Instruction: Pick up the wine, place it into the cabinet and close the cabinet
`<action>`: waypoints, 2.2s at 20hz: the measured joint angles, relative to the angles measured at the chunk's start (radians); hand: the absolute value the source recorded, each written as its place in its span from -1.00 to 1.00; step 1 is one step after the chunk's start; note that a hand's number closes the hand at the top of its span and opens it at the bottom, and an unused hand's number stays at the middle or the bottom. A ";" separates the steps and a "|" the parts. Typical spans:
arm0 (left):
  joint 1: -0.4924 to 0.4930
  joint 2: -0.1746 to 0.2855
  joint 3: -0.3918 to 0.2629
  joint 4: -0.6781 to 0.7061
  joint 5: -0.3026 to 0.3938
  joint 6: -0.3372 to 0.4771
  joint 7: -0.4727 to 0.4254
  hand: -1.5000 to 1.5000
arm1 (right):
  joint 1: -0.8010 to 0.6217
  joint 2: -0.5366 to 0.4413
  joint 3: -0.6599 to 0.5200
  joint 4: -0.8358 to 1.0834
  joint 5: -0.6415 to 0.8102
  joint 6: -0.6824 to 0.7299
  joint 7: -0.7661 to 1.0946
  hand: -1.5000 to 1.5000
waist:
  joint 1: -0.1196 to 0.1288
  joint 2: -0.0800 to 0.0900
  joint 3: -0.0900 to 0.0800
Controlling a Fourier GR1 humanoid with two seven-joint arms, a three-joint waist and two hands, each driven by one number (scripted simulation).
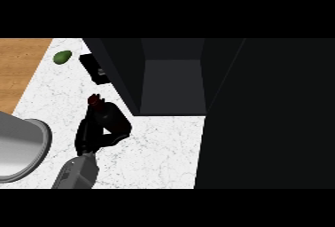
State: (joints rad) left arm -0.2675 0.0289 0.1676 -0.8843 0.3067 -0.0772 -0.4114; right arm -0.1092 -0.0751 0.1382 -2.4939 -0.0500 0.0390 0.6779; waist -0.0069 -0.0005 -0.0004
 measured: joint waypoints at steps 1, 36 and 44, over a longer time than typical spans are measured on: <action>-0.009 0.005 0.006 0.017 0.003 -0.009 -0.013 -1.00 | -0.010 -0.003 -0.005 -0.001 0.000 -0.003 0.009 -1.00 | 0.000 0.000 0.000; 0.169 0.168 -0.060 -0.247 -0.090 -0.125 -0.250 1.00 | 0.061 0.004 -0.031 0.003 -0.008 0.033 -0.045 -1.00 | 0.011 -0.005 0.001; 0.273 0.132 -0.132 -0.623 -0.015 -0.119 0.000 1.00 | 0.032 0.007 -0.045 0.009 -0.012 0.032 -0.029 -1.00 | 0.011 -0.004 0.001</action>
State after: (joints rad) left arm 0.0055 0.1611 0.0357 -1.5074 0.2914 -0.1962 -0.4112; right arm -0.0775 -0.0683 0.0937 -2.4852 -0.0617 0.0713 0.6486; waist 0.0042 -0.0042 0.0010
